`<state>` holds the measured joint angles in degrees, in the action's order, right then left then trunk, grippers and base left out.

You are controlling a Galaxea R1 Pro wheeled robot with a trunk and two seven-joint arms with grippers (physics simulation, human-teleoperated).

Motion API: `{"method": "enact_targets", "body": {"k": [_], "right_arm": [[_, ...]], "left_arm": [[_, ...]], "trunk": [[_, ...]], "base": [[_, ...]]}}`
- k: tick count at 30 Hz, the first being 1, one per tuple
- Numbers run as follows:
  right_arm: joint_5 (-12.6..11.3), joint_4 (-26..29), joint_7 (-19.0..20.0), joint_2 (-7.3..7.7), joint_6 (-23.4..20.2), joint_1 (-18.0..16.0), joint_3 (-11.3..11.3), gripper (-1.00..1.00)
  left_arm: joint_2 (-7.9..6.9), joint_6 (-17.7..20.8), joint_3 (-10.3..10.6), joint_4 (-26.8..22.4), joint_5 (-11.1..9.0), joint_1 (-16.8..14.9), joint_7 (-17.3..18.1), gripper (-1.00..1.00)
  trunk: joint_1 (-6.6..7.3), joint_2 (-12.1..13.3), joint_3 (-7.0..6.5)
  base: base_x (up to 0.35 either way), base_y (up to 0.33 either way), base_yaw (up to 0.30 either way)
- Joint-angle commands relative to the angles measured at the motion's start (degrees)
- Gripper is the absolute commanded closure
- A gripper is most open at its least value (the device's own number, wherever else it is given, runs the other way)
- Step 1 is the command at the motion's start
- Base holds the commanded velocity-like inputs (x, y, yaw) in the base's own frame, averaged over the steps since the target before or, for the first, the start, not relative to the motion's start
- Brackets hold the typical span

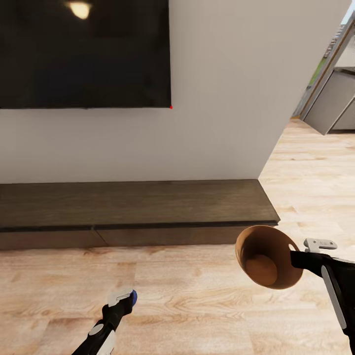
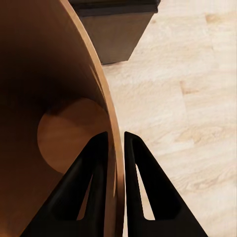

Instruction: Put the three can of soda from the living room inside the tash can in the kitchen.

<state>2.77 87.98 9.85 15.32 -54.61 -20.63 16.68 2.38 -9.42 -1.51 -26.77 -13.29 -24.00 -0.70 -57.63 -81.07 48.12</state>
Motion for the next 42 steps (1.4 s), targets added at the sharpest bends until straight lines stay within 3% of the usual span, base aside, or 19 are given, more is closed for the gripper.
{"method": "enact_targets", "body": {"k": [1,5,8,10,12,16,18,21,29,31,33,39,42], "right_arm": [[-0.56,-0.1,0.12,-0.09,0.05,0.02,-5.19,1.0],[-0.53,-0.24,-0.09,-0.18,0.13,0.1,-8.0,1.0],[-0.5,-0.38,-0.15,-0.36,0.17,0.13,-8.82,1.0],[-0.49,-0.52,-0.2,-0.62,0.19,0.14,-9.18,1.0],[-0.49,-1.04,-0.25,-0.72,0.19,0.14,-9.34,1.0],[-0.49,-3.96,-0.38,-0.83,0.3,0.15,-9.7,1.0],[-0.49,-5.73,-0.41,-0.93,0.56,0.15,-10.96,1.0],[-0.43,-8.25,-0.6,-0.97,2.37,0.15,-13.42,1.0],[-0.48,-11.78,-3.57,-1.23,4.32,0.15,-14.98,1.0],[-0.48,-12.81,-3.93,-1.77,4.49,0.15,-17.18,1.0],[-0.49,-13.25,-4.0,-1.9,4.53,0.15,-18.02,1.0],[-0.5,-15.23,-4.13,-2.54,6.42,0.15,-19.49,1.0],[-0.49,-16.33,-4.14,-3.21,7.45,0.15,-19.62,1.0]], "left_arm": [[-0.25,0.28,-0.36,-5.68,-0.18,0.01,5.39,1.0],[-0.43,2.76,-0.48,-11.16,-0.23,0.01,11.15,1.0],[-1.48,12.12,-0.55,-18.14,-0.31,0.01,15.95,1.0],[-3.01,22.5,-0.67,-24.87,-0.48,0.01,21.87,1.0],[-3.64,26.93,-0.72,-28.46,-0.54,0.01,26.56,1.0],[-4.12,32.94,-0.75,-31.93,-0.59,0.01,32.82,1.0],[-4.17,35.87,-0.68,-32.62,-0.59,0.01,35.09,1.0],[-4.21,38.2,-0.57,-33.11,-0.6,0.01,38.99,1.0],[-4.04,39.29,-0.31,-33.29,-0.67,0.01,43.54,1.0],[-3.8,39.38,-0.14,-33.33,-0.68,0.01,45.65,1.0],[-3.73,39.42,0.11,-33.33,-0.69,0.01,46.82,1.0],[-3.49,39.64,2.66,-33.34,-0.69,0.01,51.46,1.0],[-1.84,40.34,3.14,-33.34,-0.65,0.01,51.94,1.0]], "trunk": [[0.0,0.0,-0.01],[0.0,0.0,-0.02],[0.0,0.0,-0.03],[0.0,0.0,-0.03],[0.0,0.0,-0.03],[0.0,0.0,-0.03],[0.0,0.0,-0.03],[0.0,0.0,-0.03],[0.0,0.0,-0.03],[0.0,0.0,-0.03],[0.0,0.0,-0.03],[0.0,0.0,-0.03],[0.0,0.0,-0.03]], "base": [[0.0,0.0,0.0],[0.0,0.0,0.0],[0.0,0.0,0.0],[0.0,0.0,0.0],[0.0,0.0,0.0],[0.0,0.0,0.0],[0.0,0.0,0.0],[0.0,0.0,0.0],[0.0,0.0,0.0],[0.0,0.0,0.0],[0.0,0.0,0.0],[0.0,0.0,0.0],[0.0,0.0,0.0]]}}
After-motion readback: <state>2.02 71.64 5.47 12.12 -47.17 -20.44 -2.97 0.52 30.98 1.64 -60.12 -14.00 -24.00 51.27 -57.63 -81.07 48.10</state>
